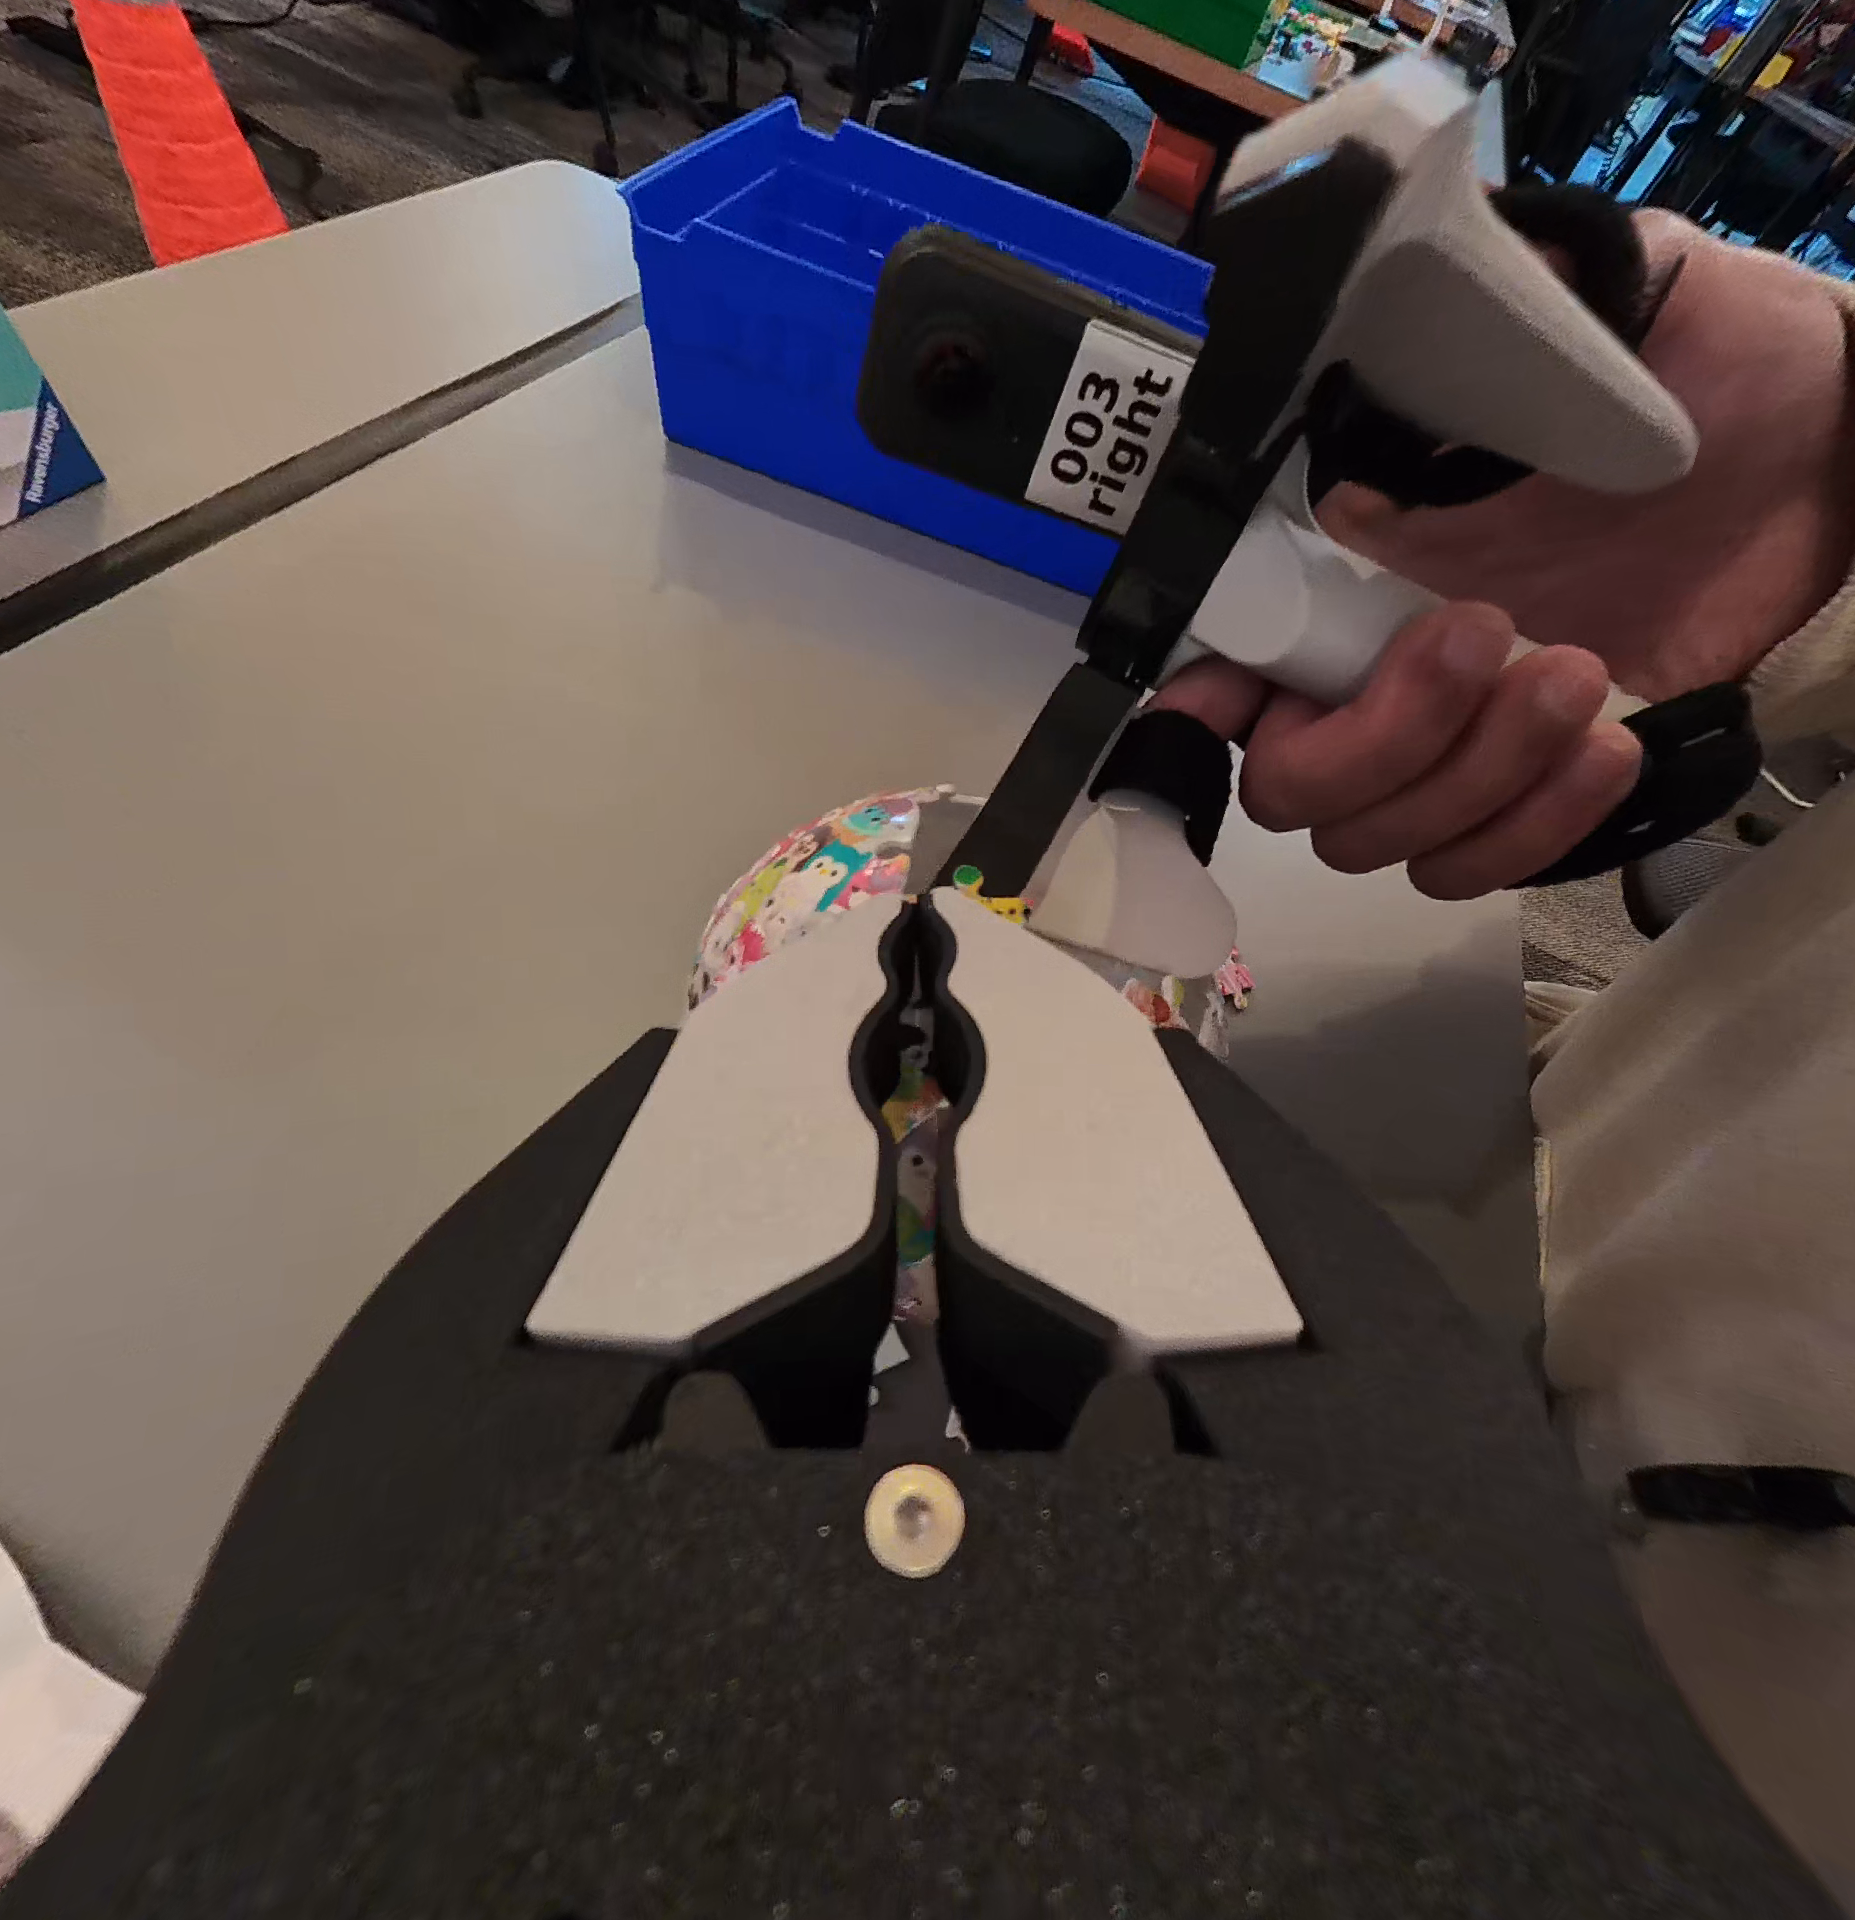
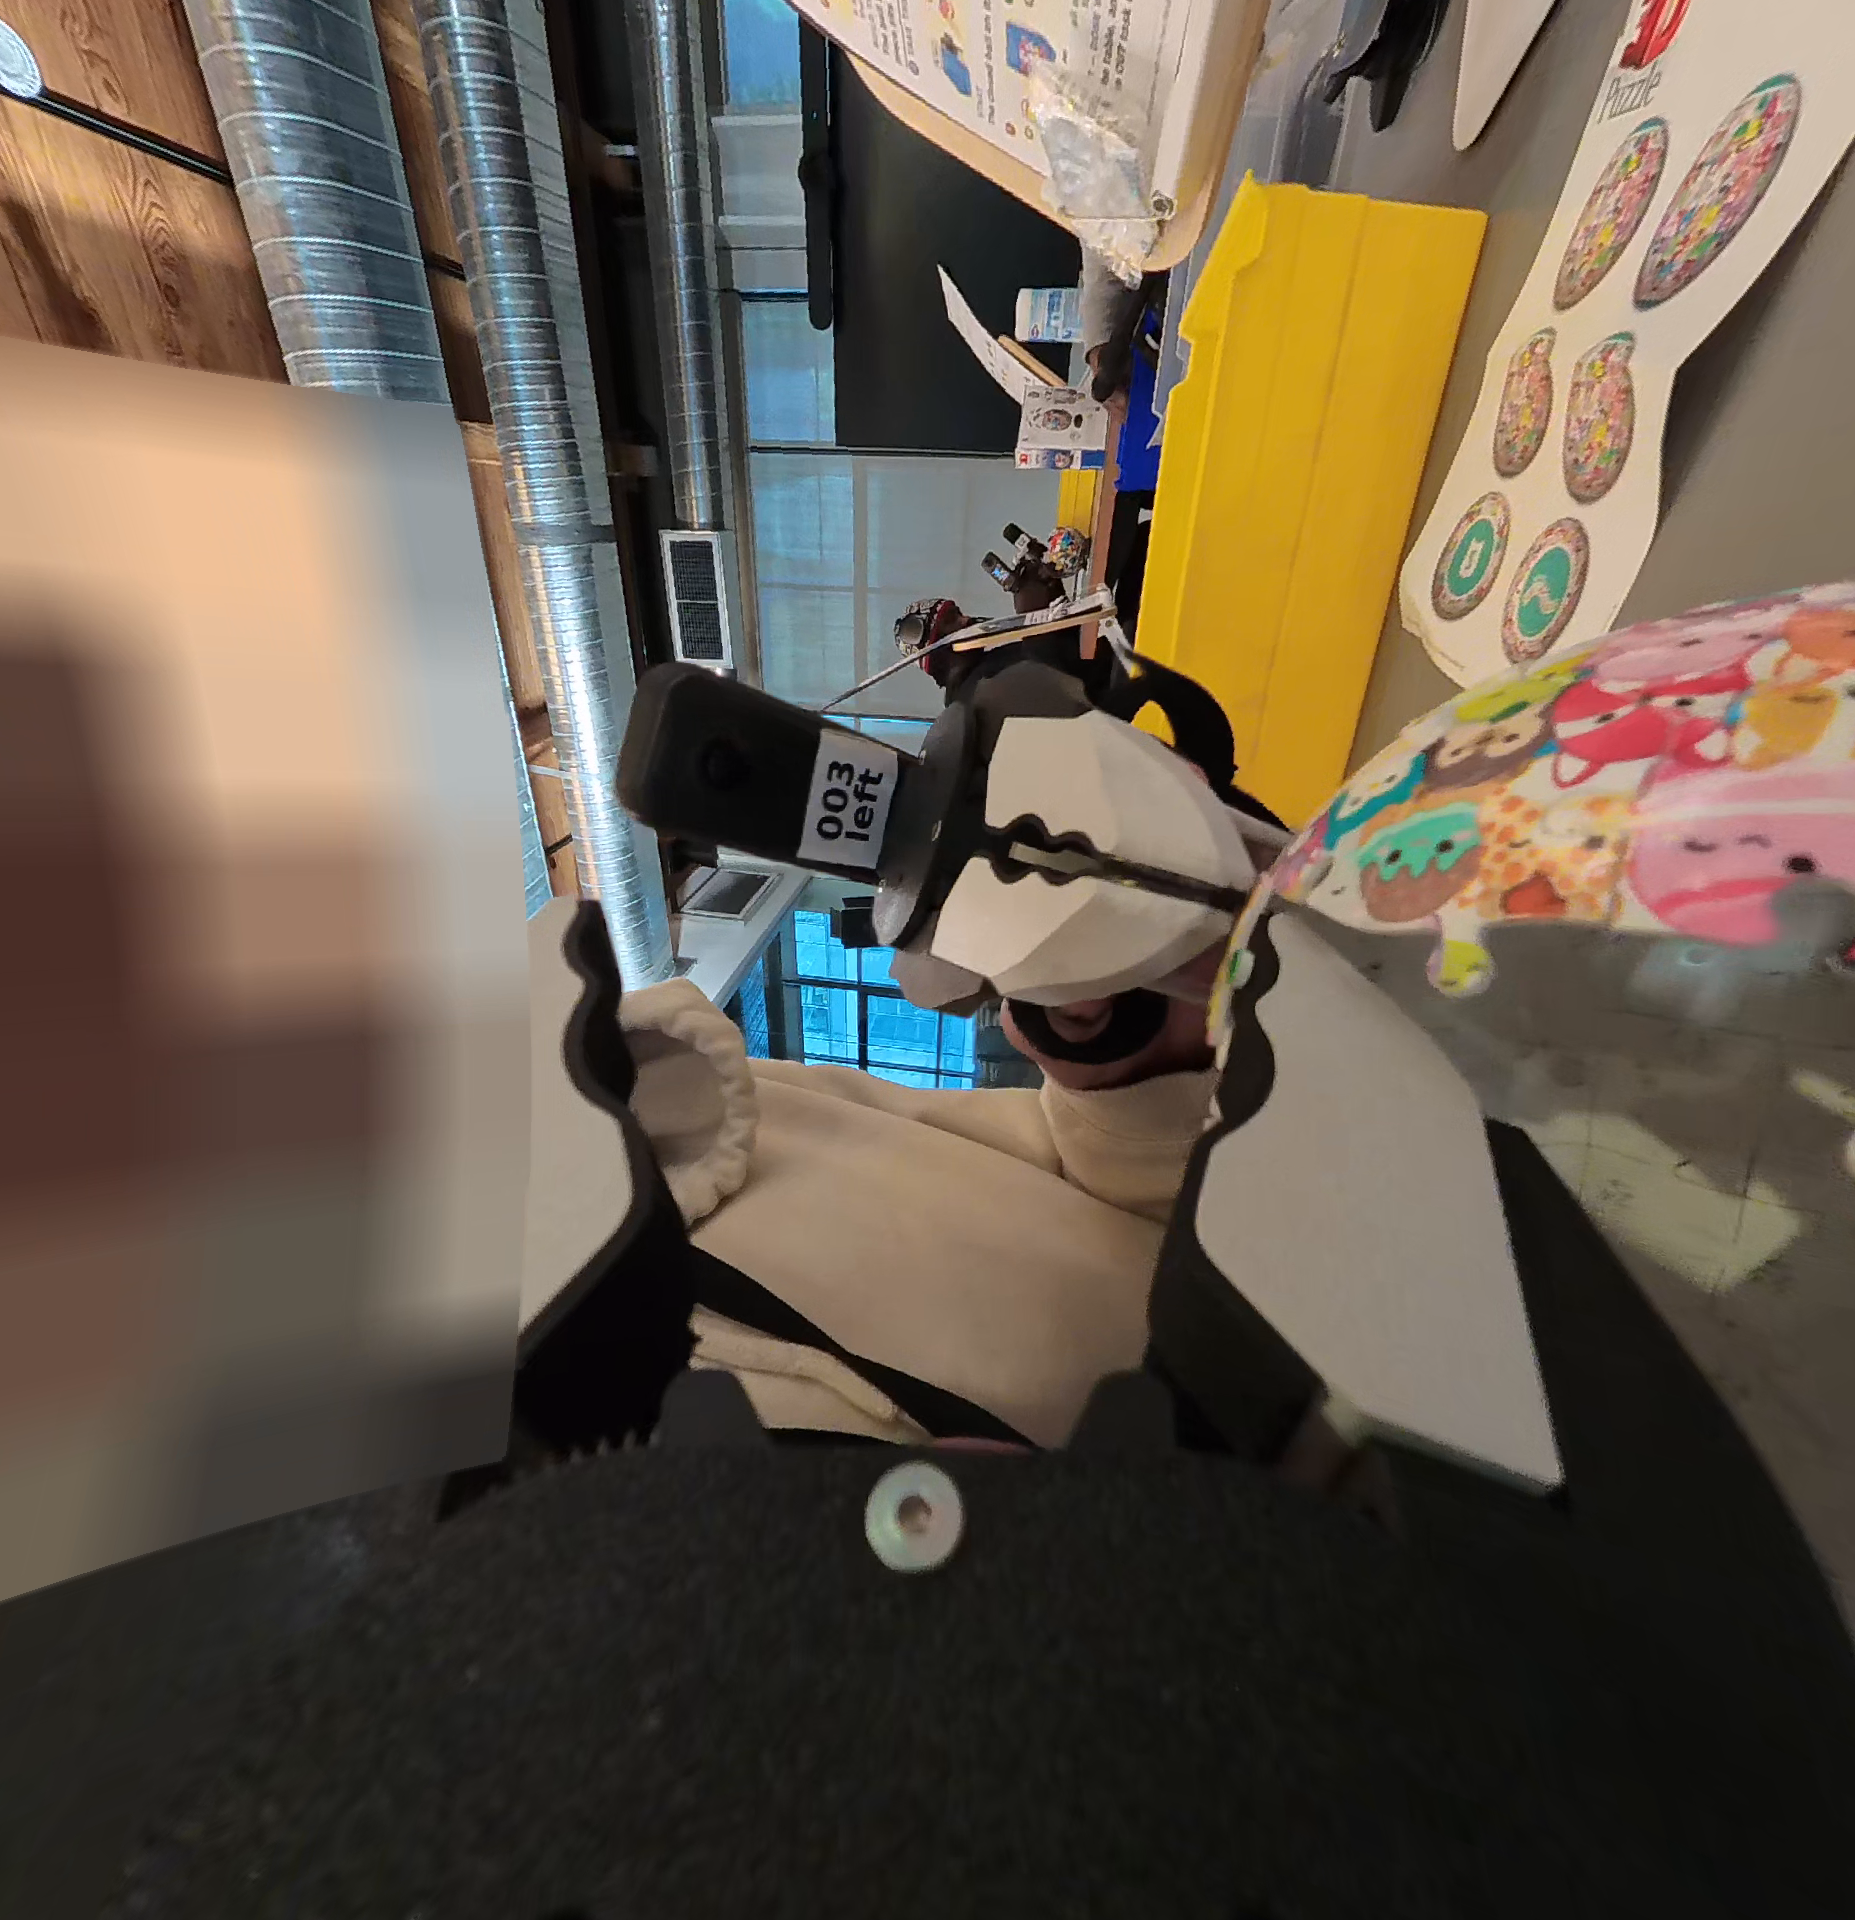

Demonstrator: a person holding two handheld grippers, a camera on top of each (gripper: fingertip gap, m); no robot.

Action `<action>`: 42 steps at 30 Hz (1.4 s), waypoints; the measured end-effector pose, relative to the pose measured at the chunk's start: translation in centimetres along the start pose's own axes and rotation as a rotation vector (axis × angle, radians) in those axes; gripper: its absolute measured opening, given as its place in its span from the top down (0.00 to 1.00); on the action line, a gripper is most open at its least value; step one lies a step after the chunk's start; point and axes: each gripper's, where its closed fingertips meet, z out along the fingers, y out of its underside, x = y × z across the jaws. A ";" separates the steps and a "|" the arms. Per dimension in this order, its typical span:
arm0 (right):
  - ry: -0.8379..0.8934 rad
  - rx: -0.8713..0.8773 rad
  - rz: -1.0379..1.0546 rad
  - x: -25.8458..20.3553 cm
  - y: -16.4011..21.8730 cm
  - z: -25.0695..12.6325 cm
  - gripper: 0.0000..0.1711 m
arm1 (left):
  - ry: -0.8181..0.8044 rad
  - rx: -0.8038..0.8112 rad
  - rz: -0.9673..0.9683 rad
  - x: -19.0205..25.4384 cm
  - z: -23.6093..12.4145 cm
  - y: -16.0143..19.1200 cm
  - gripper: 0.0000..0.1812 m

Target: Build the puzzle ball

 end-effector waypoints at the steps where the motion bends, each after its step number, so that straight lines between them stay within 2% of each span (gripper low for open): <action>1: 0.001 -0.003 -0.007 0.0 0.0 0.0 0.35 | 0.000 0.003 -0.001 0.0 0.0 0.0 1.00; 7: 0.006 0.003 -0.008 0.3 0.0 -0.1 0.39 | -0.021 0.018 -0.020 -0.7 -0.6 -0.1 1.00; 11: 0.029 0.019 -0.015 0.2 -0.4 -0.5 0.36 | -0.024 0.044 -0.037 -0.9 -1.1 -0.6 1.00; 21: -0.010 0.024 0.012 0.0 -0.4 -0.3 0.36 | -0.014 -0.009 -0.004 -0.3 0.0 0.0 1.00; 25: 0.032 0.008 -0.039 -0.5 0.3 -0.8 0.34 | -0.076 0.093 -0.046 -1.7 -2.6 -1.2 1.00; 29: 0.054 0.010 -0.097 -2.1 1.7 -2.6 0.36 | -0.165 0.153 -0.085 -2.3 -5.8 -0.2 1.00; 32: 0.091 -0.042 -0.219 -3.1 4.0 -4.5 0.38 | -0.170 0.208 -0.112 -0.5 -7.3 1.4 1.00; 34: 0.152 -0.111 -0.370 -2.3 5.5 -6.7 0.46 | -0.176 0.211 -0.129 0.8 -7.7 3.2 0.97; 36: 0.297 -0.177 -0.570 0.6 6.1 -9.9 0.59 | -0.188 0.210 -0.134 2.1 -7.9 5.0 0.96; 37: 0.423 -0.198 -0.685 2.9 6.0 -11.8 0.62 | -0.195 0.216 -0.138 2.7 -7.9 5.8 0.95; 40: 0.693 -0.262 -1.041 8.0 5.8 -16.4 0.66 | -0.182 0.228 -0.179 4.3 -7.9 7.4 0.91; 41: 0.730 -0.314 -1.117 9.3 6.5 -17.3 0.63 | -0.166 0.220 -0.194 4.8 -7.7 7.9 0.88; 42: 0.743 -0.347 -1.178 10.2 7.2 -17.9 0.65 | -0.149 0.199 -0.200 5.5 -7.6 8.3 0.88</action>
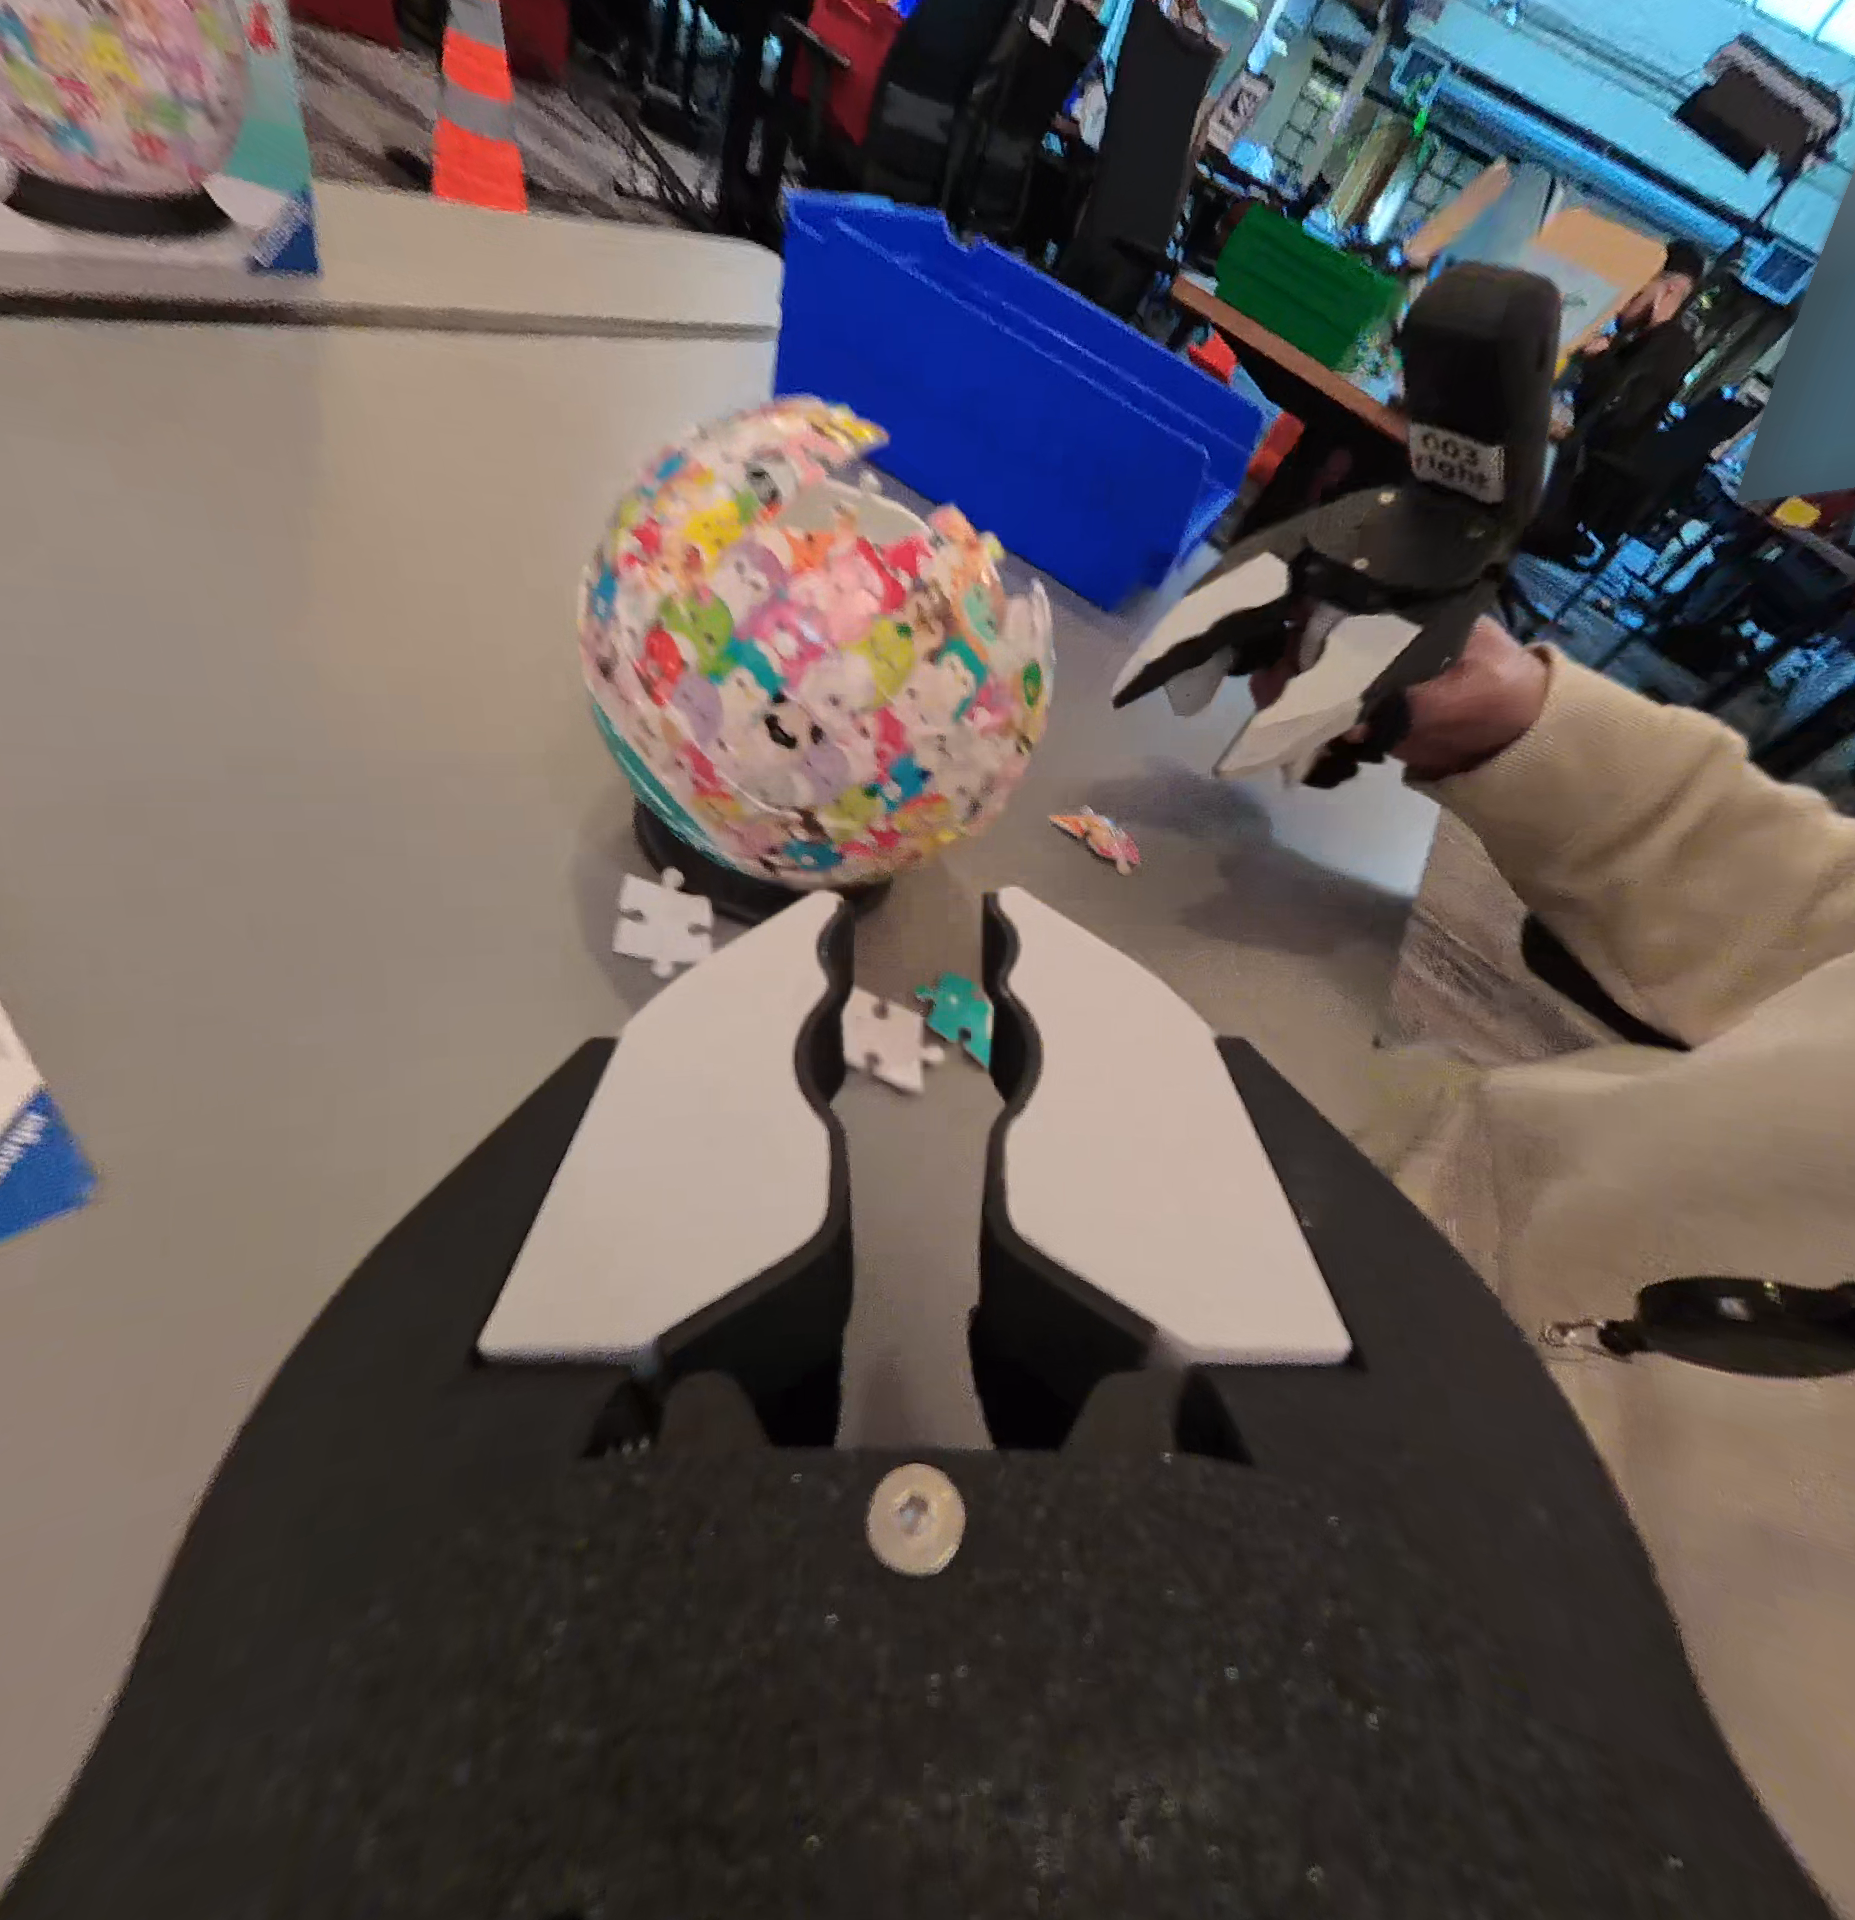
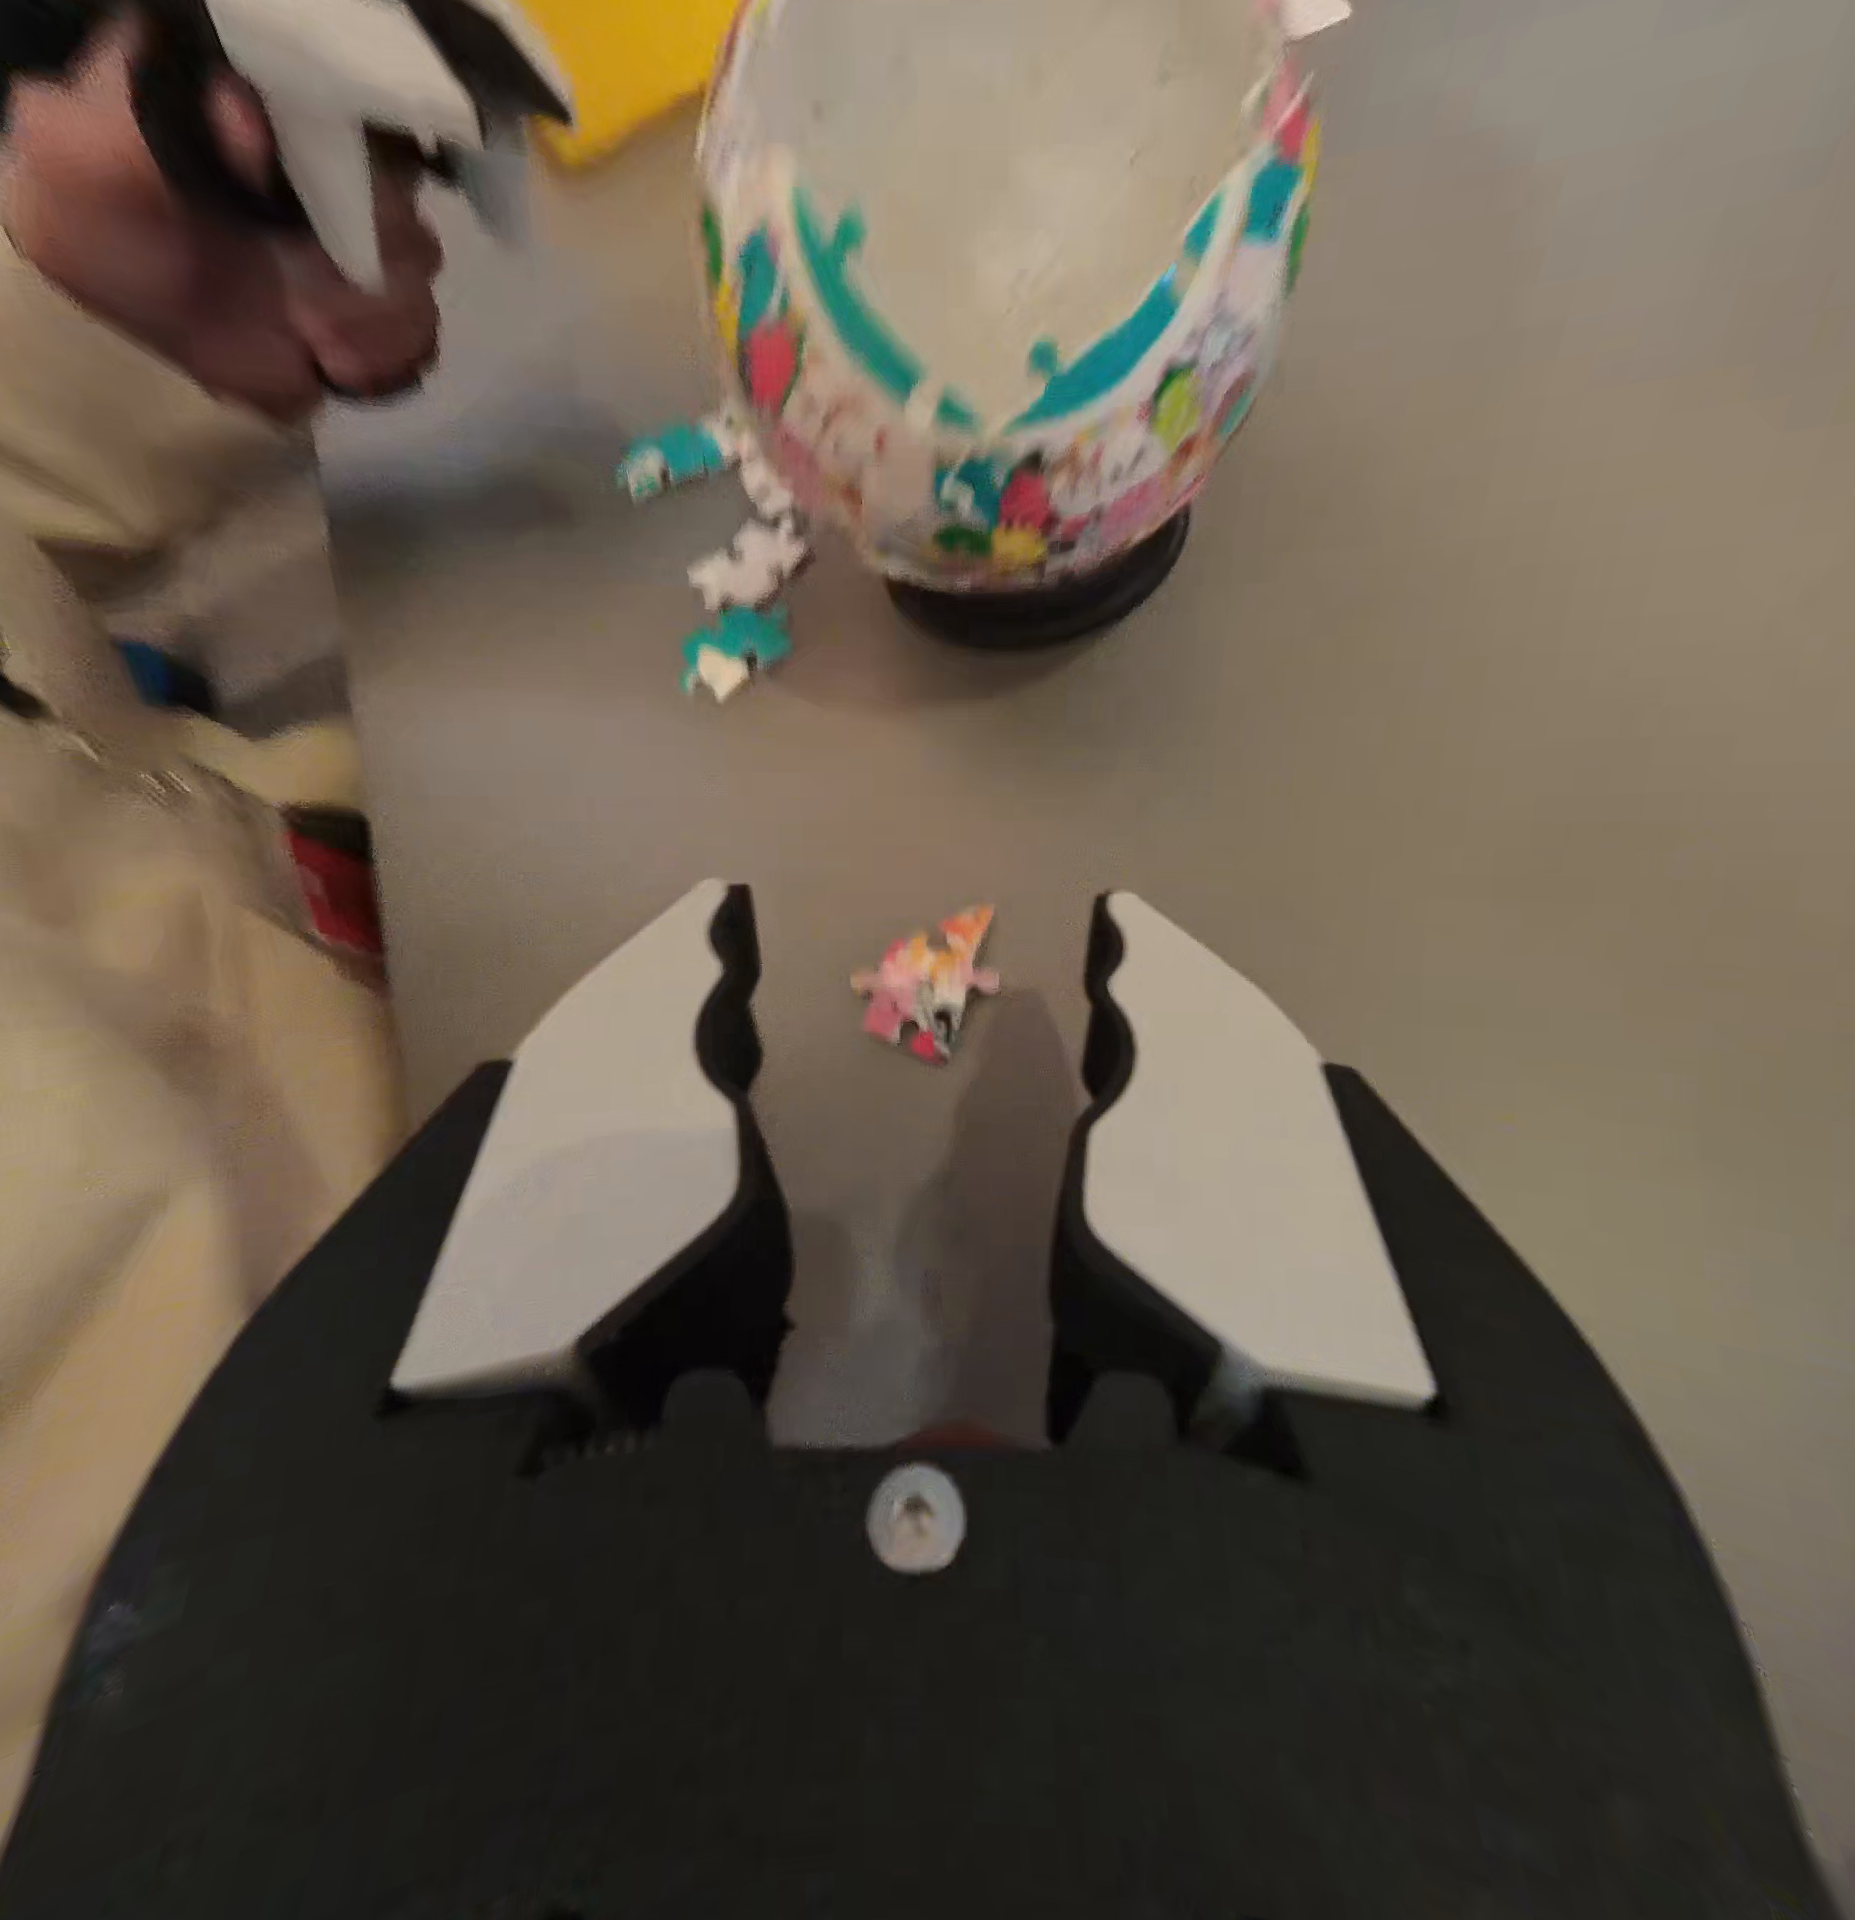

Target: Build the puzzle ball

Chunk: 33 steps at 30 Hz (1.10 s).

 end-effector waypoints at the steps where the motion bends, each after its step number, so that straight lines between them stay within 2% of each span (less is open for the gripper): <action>1: 0.028 -0.009 -0.063 0.0 1.0 0.0 0.69 | 0.002 -0.022 0.009 0.4 0.0 0.5 0.88; 3: 0.084 -0.045 -0.163 -0.1 2.9 -0.1 0.71 | -0.033 -0.048 0.062 0.8 0.1 1.1 0.88; 5: 0.163 -0.113 -0.184 0.2 4.2 -0.3 0.80 | -0.042 -0.068 0.103 1.6 0.2 1.2 0.88; 8: 0.174 -0.138 -0.154 -0.4 3.9 0.7 0.86 | -0.041 -0.042 0.139 3.0 0.6 0.8 0.88; 13: 0.244 -0.214 -0.250 0.5 5.0 1.8 0.84 | -0.071 -0.088 0.198 3.8 0.9 1.6 0.89; 22: 0.196 -0.199 -0.149 0.0 4.5 3.0 0.70 | -0.071 -0.113 0.203 3.8 0.9 2.4 0.89; 23: 0.204 -0.198 -0.144 0.0 4.4 3.1 0.72 | -0.075 -0.118 0.207 3.8 0.9 2.5 0.89; 24: 0.212 -0.196 -0.141 0.0 4.3 3.2 0.79 | -0.078 -0.123 0.210 3.7 0.9 2.6 0.89; 28: 0.245 -0.210 -0.181 0.2 4.0 3.5 0.80 | -0.062 -0.123 0.187 3.9 1.1 2.7 0.90; 29: 0.254 -0.221 -0.224 0.1 3.9 3.4 0.87 | -0.055 -0.129 0.180 4.0 1.2 2.9 0.90; 33: 0.299 -0.173 -0.400 -0.3 1.6 3.2 0.87 | 0.026 -0.097 0.069 5.4 2.2 2.4 0.92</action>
